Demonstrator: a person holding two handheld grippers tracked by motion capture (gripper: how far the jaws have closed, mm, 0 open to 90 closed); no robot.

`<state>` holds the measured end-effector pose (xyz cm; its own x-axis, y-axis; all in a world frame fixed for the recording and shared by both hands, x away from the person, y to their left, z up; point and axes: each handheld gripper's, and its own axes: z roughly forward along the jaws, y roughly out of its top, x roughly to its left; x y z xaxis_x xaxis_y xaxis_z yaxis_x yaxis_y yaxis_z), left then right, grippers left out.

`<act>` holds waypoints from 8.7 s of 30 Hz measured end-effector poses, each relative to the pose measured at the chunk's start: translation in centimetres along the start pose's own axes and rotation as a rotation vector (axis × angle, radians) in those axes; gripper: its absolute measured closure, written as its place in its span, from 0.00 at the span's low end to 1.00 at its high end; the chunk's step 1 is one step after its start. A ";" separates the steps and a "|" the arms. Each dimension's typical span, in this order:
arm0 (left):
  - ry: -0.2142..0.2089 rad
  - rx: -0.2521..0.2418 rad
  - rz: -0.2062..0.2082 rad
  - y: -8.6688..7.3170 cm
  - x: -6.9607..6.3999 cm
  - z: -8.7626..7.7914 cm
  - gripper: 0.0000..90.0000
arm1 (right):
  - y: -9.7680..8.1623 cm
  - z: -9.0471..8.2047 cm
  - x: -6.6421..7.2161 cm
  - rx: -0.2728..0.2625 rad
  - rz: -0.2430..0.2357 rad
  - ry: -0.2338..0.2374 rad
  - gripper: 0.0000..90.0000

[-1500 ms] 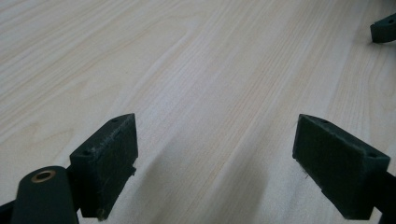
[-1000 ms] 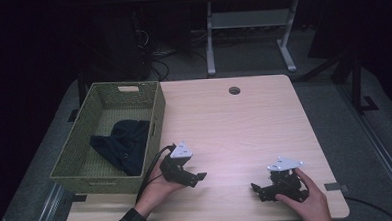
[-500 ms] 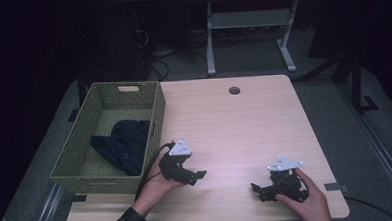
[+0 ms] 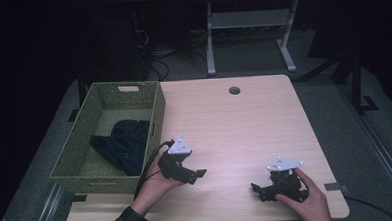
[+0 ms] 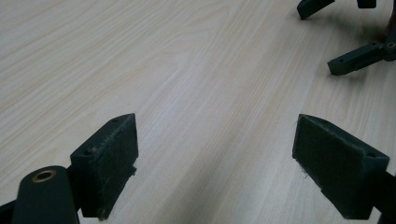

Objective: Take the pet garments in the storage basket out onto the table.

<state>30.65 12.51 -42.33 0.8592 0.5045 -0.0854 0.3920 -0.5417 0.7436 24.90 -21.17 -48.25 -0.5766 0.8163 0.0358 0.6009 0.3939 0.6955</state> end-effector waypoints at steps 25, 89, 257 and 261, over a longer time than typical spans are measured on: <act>-0.010 -0.028 0.007 1.5 0.0 -1.3 0.15 | 0.0 0.0 0.0 -0.001 0.000 0.000 0.00; 0.056 -0.109 0.014 4.1 3.0 -6.8 0.15 | 0.0 0.0 0.0 -0.001 -0.001 0.000 0.00; 0.273 0.081 -0.391 -3.9 14.8 -15.2 0.85 | 0.0 0.0 0.0 -0.003 -0.006 0.000 0.00; 0.264 0.024 -0.387 -3.6 14.6 -16.2 0.85 | 0.0 0.0 0.0 -0.003 -0.006 0.000 0.00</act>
<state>36.48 32.74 -35.48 0.5365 0.8247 -0.1792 0.6771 -0.2939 0.6747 24.93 -21.21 -48.26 -0.5805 0.8136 0.0317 0.5959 0.3980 0.6976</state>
